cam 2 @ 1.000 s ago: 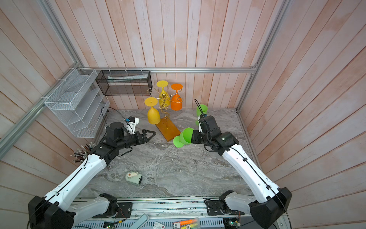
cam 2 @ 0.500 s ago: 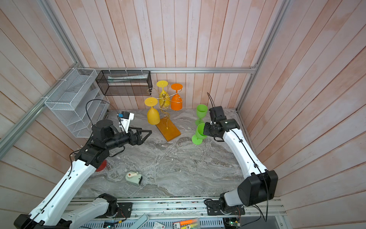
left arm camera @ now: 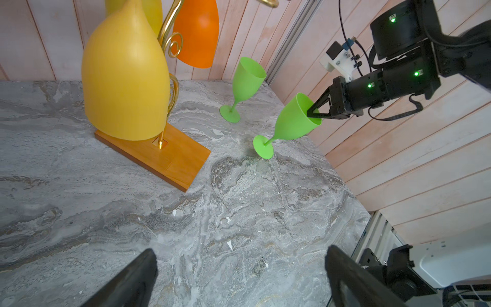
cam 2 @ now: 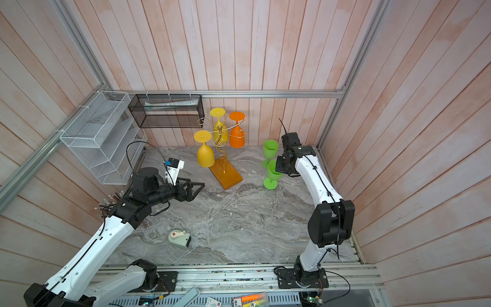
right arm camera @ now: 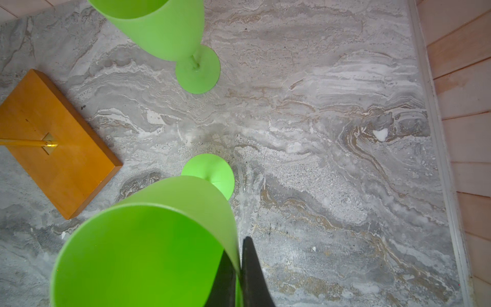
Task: Take the wine glass off the wine glass rack
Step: Place the wine glass at the top-center of the table.
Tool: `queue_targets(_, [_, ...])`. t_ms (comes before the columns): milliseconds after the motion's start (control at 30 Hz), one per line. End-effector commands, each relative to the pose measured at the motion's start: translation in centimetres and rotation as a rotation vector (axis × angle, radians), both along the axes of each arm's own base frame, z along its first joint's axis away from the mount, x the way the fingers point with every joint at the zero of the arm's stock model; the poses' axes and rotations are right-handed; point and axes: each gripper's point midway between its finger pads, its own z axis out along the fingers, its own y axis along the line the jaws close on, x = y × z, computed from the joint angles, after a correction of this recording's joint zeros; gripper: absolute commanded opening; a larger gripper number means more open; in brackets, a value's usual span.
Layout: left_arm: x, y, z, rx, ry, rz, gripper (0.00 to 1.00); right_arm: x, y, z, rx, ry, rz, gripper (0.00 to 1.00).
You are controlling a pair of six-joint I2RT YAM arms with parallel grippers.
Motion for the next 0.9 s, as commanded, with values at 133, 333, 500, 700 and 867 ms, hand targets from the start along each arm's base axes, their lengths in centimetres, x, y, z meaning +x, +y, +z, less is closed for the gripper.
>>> queue_targets(133, [0.9,1.2,-0.4,0.053,-0.054,0.056,1.0,1.9,-0.1,-0.9,-0.045,0.046,0.029,0.0])
queue_targets(333, [0.9,1.5,-0.5,0.067,-0.063,0.074,1.0,3.4,1.4,-1.6,-0.012,0.061,0.066,0.0])
queue_targets(500, [1.0,1.5,-0.8,0.075,-0.058,0.073,1.0,4.2,2.7,-1.8,-0.021,0.068,0.091,0.0])
queue_targets(700, [1.2,1.5,-0.9,0.076,-0.052,0.073,1.0,4.8,4.5,-2.0,-0.03,0.073,0.119,0.0])
queue_targets(867, [1.2,1.5,-1.1,0.079,-0.046,0.076,1.0,5.3,6.6,-2.1,-0.053,0.08,0.147,0.0])
